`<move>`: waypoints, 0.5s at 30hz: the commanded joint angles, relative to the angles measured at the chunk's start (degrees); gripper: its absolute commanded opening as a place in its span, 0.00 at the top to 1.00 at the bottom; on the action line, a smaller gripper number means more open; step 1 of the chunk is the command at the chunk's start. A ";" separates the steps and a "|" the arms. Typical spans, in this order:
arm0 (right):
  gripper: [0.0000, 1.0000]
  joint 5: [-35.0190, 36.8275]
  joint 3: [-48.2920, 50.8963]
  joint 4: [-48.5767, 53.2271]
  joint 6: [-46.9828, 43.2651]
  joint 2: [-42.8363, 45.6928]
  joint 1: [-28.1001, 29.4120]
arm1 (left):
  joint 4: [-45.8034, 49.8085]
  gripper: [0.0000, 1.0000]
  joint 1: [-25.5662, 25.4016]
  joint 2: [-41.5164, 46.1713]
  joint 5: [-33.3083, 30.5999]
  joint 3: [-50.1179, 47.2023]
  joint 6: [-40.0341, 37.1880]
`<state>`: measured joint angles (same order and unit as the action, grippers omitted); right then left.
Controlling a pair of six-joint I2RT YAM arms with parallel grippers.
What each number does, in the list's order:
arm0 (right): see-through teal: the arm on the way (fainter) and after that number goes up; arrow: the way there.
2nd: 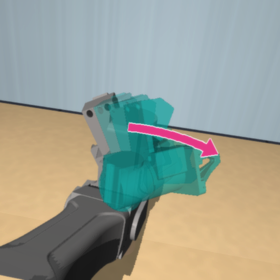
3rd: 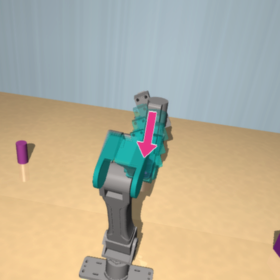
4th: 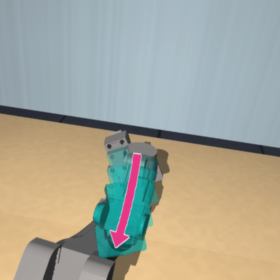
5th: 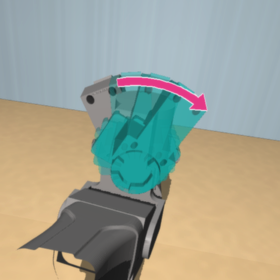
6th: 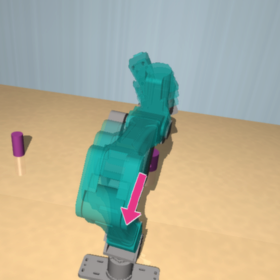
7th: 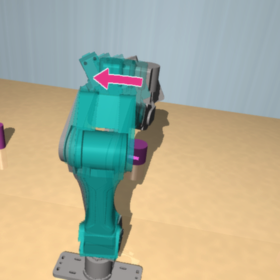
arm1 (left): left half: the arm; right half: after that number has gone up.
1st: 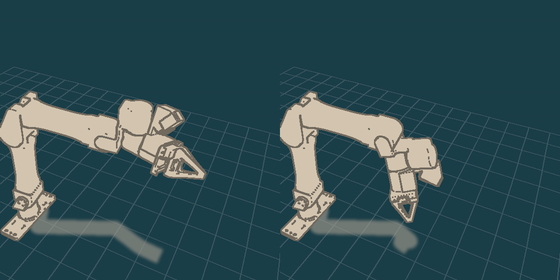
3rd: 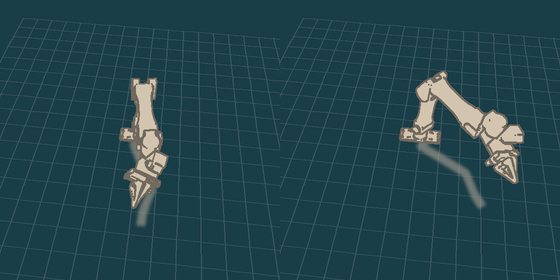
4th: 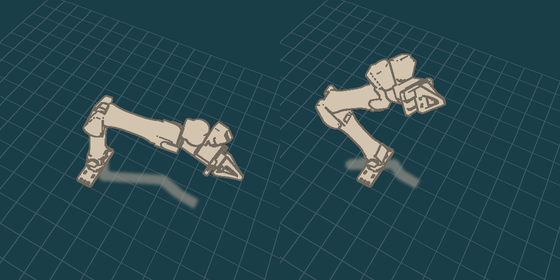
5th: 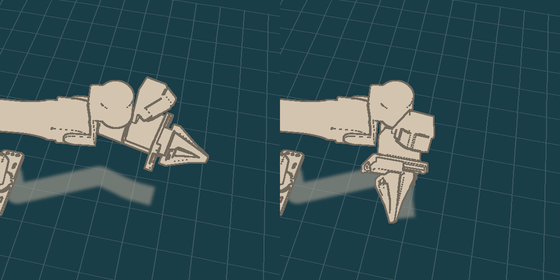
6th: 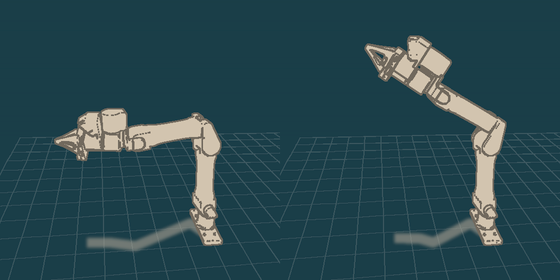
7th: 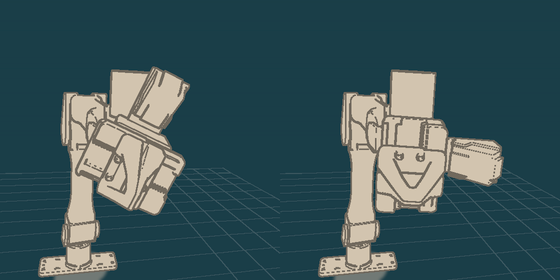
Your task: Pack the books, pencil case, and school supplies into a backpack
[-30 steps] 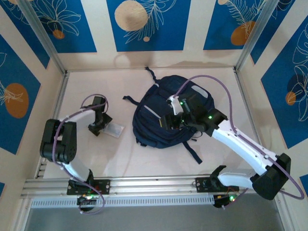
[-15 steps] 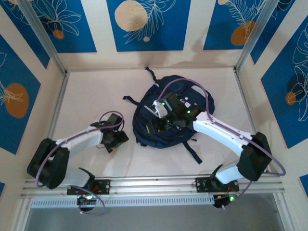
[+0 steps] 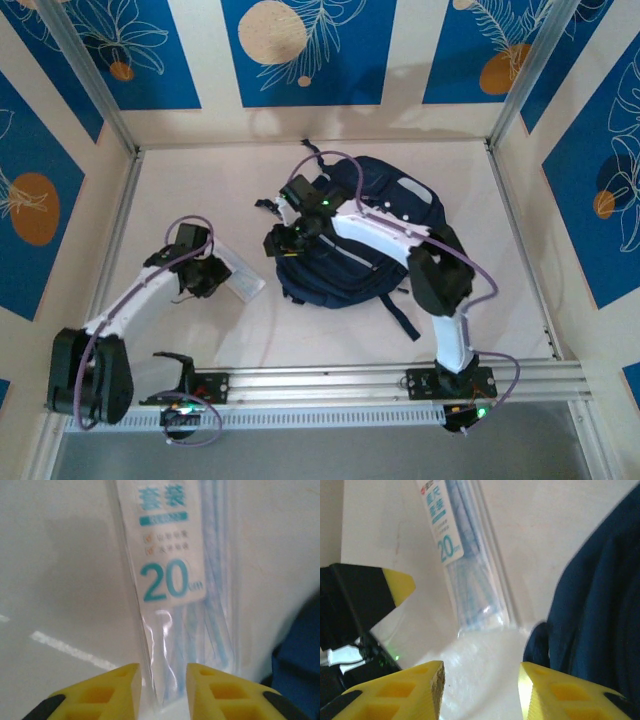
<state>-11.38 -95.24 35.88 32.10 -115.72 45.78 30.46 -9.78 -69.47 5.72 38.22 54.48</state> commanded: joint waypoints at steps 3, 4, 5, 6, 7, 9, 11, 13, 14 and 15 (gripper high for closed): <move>0.52 -1.84 -12.64 6.54 1.57 -11.60 0.96 | -8.96 0.85 3.58 -8.05 7.29 -2.31 0.54; 0.51 -1.83 -15.29 7.56 1.50 -13.79 1.30 | -9.15 0.86 3.78 -9.18 7.57 -2.35 0.43; 0.50 -1.52 -17.76 8.66 1.27 -15.72 1.64 | -9.10 0.88 3.98 -9.77 7.71 -2.59 0.36; 0.49 -1.10 -20.00 9.67 1.09 -17.26 1.97 | -9.20 0.89 4.28 -10.00 7.81 -2.93 0.35; 0.48 -0.48 -22.37 10.61 0.90 -18.88 2.35 | -9.19 0.91 4.64 -9.89 7.78 -3.46 0.30; 0.47 0.38 -26.21 12.52 0.55 -21.61 2.95 | -8.76 0.93 5.24 -9.29 7.41 -4.34 0.34; 0.46 1.63 -29.63 14.58 0.35 -24.26 3.43 | -8.24 0.93 5.79 -8.76 6.74 -5.14 -0.13; 0.45 2.37 -32.28 16.23 0.17 -26.35 3.83 | -8.29 0.93 6.29 -9.16 6.32 -5.83 -0.38; 0.44 2.89 -33.56 17.18 0.20 -27.40 4.04 | -8.98 0.93 6.51 -9.88 6.46 -6.25 -0.45; 0.44 3.45 -34.50 18.08 0.16 -28.32 4.26 | -9.39 0.93 6.70 -10.72 6.61 -6.44 -0.43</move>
<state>-9.43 -126.52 48.10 32.93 -141.38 49.41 20.99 -4.49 -78.83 13.06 33.82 54.92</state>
